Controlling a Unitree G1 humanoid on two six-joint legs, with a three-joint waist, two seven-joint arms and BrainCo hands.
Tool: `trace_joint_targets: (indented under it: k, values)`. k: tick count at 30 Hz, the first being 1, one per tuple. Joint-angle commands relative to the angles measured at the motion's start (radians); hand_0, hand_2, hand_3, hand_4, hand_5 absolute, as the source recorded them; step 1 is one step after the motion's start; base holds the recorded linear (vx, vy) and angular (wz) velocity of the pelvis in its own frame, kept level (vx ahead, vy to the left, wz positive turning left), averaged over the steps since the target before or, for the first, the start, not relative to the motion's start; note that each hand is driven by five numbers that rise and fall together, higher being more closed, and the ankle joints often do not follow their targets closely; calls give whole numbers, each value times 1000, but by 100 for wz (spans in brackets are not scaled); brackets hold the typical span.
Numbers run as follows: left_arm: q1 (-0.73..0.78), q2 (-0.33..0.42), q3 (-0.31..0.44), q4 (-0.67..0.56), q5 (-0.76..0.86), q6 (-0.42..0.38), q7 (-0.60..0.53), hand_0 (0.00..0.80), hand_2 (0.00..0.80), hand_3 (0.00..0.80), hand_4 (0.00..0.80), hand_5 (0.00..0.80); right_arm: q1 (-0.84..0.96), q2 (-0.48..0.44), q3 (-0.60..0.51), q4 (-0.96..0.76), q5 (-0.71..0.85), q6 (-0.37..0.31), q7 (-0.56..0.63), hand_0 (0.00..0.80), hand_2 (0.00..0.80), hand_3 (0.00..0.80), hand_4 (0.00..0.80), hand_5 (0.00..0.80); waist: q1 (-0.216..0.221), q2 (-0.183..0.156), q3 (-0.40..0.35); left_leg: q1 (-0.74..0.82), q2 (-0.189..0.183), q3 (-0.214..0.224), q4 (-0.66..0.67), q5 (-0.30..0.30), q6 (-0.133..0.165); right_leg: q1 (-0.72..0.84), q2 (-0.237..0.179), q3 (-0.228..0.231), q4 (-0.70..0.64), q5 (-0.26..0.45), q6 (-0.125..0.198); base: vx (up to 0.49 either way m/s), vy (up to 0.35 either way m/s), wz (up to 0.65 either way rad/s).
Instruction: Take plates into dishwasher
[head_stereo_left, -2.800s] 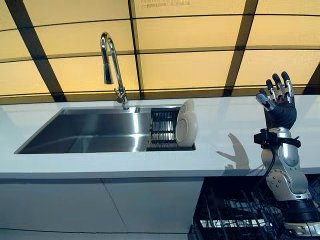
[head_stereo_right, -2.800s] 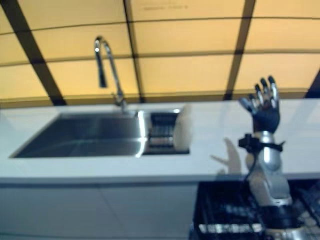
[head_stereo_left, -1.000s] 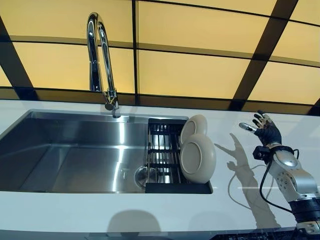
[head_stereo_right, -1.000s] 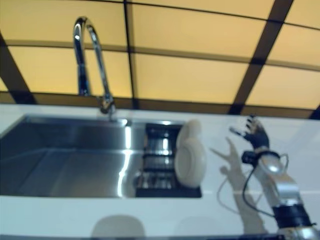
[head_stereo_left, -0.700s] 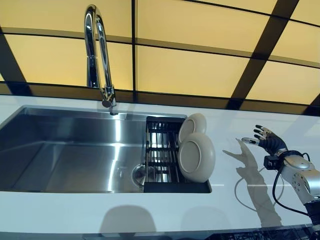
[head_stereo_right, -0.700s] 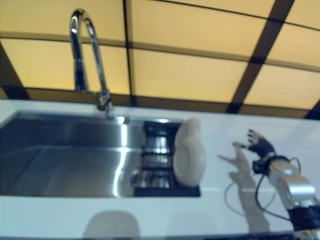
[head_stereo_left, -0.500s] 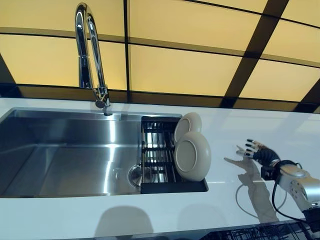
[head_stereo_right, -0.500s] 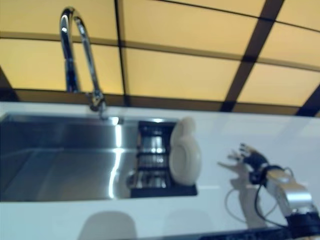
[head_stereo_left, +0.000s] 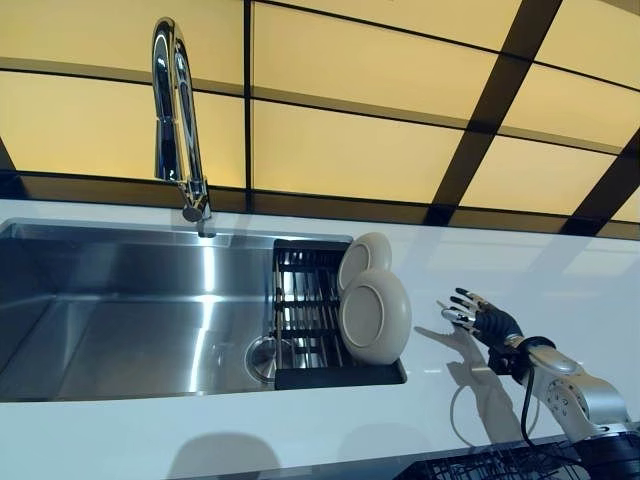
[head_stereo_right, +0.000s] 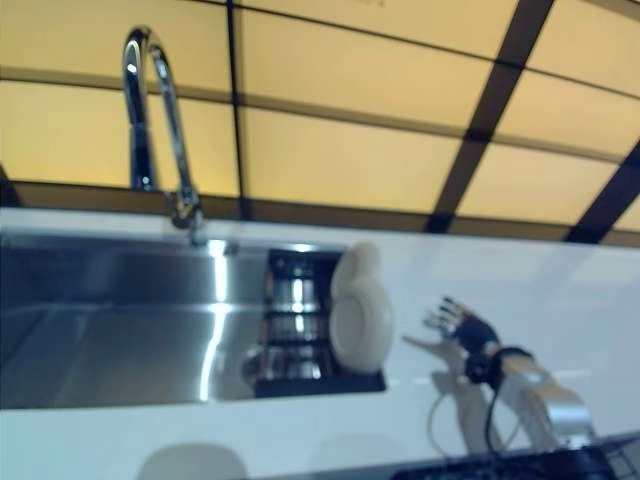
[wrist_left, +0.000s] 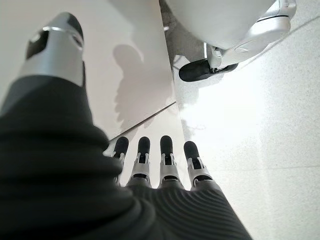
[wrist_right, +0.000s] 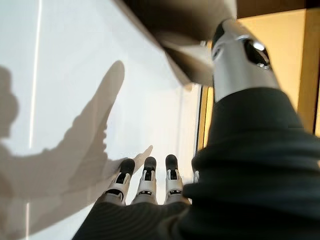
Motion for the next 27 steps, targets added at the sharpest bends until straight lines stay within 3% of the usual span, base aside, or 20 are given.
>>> trace_joint_targets:
  k: [1, 11, 27]
  values:
    - [-72, -13, -38, -12, -12, -18, 12, 0, 0, 0, 0, 0, 46, 63, 161, -74, 92, 7, -14, 0, 0, 0, 0, 0, 27, 39, 7, -13, -53, 32, 32, -59, 56, -35, -42, -8, 111, -25, 98, -4, 39, -3]
    - [-80, -23, -78, -37, -9, 3, 19, 0, 0, 0, 0, 0, 52, 127, 258, -133, 56, -30, -76, 0, 0, 0, 0, 0, 29, 55, 21, -21, -66, 21, 41, -64, 70, -55, -59, -1, 140, -17, 108, -8, 40, 0]
    - [-106, -46, -137, -54, -16, 31, 27, 0, 0, 0, 0, 0, 34, 222, 368, -87, 50, -85, -217, 0, 0, 0, 0, 0, 28, 59, 31, -18, -75, 26, 61, -82, 84, -72, -81, 10, 157, -2, 128, 2, 21, 0]
